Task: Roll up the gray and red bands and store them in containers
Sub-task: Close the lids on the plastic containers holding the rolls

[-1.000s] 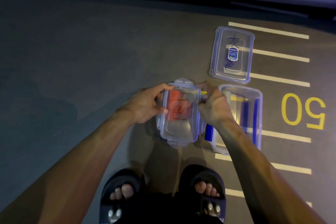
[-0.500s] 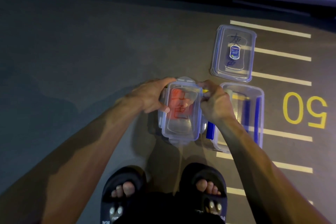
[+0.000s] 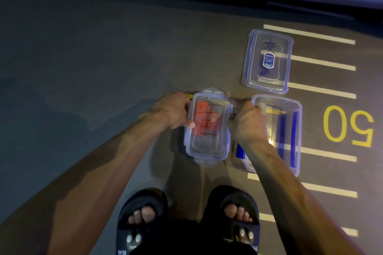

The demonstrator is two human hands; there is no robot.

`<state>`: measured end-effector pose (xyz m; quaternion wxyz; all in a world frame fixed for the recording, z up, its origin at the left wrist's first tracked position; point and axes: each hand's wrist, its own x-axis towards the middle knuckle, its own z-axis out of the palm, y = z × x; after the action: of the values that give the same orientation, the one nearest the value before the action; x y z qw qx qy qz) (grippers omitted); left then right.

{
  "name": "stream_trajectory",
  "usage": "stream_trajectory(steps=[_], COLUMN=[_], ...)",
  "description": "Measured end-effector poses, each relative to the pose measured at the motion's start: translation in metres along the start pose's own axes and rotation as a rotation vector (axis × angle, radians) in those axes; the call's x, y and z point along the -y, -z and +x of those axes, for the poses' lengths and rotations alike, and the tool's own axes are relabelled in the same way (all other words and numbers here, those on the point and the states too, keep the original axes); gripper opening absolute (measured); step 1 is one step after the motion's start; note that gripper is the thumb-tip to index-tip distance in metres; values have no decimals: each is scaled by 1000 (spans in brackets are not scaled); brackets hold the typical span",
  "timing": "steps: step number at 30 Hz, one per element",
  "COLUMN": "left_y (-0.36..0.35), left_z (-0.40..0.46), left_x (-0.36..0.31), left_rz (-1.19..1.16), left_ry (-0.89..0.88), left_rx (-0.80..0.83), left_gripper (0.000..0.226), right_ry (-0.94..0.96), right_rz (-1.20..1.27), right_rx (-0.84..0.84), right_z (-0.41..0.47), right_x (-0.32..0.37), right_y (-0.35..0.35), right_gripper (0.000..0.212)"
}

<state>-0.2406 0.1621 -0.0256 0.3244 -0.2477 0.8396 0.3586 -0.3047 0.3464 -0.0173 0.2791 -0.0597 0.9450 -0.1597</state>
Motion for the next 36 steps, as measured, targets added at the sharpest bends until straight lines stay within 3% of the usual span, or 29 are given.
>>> stream_trajectory(steps=[5,13,18,24,29,32,36], left_y=[-6,-8,-8,-9,-5,2,4], left_z=[4,2,3,-2,-2,6,19], left_x=[3,10,3,3,-6,-20,-29], left_rz=[-314,-565,-518,-497,-287,-95,-67], left_ry=[79,116,94,57,-50,-65,-25], left_rx=[128,151,128,104,141,179,252], left_gripper=[28,67,92,96,122,116,92], right_ry=[3,-95,-116,-141,-78,-67,-51], right_rz=[165,252,340,525,422,384,398], right_rx=[-37,-19,-27,-72,-101,-99,-103], right_z=[2,6,2,-15,-11,-10,-10], right_x=[-4,-9,-10,-21,-18,-17,-17], right_y=[-5,-13,-13,-20,-25,-28,-25], right_gripper=[44,34,19,28,17,17,14])
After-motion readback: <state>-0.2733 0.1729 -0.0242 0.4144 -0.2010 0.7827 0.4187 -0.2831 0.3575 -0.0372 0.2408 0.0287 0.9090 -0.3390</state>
